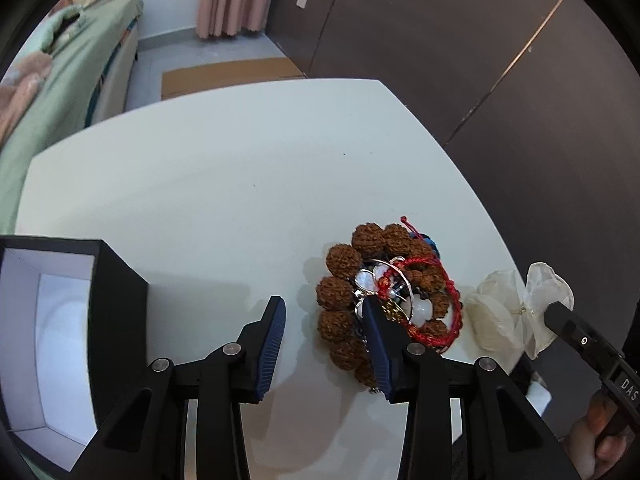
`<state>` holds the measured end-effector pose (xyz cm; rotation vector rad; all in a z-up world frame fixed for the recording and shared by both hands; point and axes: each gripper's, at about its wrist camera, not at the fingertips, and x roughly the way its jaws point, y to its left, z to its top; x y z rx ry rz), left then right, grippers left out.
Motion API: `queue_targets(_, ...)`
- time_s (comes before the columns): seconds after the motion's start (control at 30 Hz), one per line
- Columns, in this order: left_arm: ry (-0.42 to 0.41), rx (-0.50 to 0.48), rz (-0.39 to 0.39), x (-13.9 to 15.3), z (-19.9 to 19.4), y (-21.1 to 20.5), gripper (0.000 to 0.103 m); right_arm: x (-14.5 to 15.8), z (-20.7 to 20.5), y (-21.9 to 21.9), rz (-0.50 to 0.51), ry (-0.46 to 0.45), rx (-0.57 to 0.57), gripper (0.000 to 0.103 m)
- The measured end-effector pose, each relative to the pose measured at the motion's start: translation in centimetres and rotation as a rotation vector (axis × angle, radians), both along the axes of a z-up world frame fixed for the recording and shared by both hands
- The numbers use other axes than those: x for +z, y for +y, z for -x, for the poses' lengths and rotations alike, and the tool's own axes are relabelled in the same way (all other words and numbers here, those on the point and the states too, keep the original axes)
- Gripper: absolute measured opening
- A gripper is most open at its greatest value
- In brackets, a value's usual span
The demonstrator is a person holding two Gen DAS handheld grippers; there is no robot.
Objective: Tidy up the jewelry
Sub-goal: 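Close the left tool on the brown bead bracelet and lift it, then carry the bead bracelet with the left tool into the black box and release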
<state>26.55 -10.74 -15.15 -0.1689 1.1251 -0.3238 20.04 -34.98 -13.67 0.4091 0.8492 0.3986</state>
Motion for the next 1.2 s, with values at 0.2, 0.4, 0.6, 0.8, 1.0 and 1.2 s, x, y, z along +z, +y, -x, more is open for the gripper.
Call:
queue_targets(0.2,0.029,-0.015,0.085,-0.8,0.0,-0.1,0.02,1.1,0.7,1.0,0.018,-0.012,0.003,0.006)
queue_targets(0.4,-0.052,-0.017,0.153,1.6,1.2,0.6,0.02,2.8,1.3,1.5,0.045,-0.027,-0.007,0.006)
queue_targets(0.6,-0.129,-0.027,0.248,5.0,2.4,1.6,0.02,4.7,2.9,2.0,0.087,-0.054,-0.023,0.006)
queue_targets(0.8,-0.198,-0.019,0.307,7.7,3.5,3.7,0.02,5.7,3.9,2.8,0.108,-0.075,-0.025,0.006)
queue_targets(1.0,-0.238,0.038,0.353,9.1,4.4,7.2,0.02,6.4,4.2,4.9,0.132,-0.087,-0.001,0.006)
queue_targets(1.2,-0.286,0.088,0.391,10.3,5.5,10.8,0.02,7.3,4.0,8.0,0.137,-0.111,0.046,0.006)
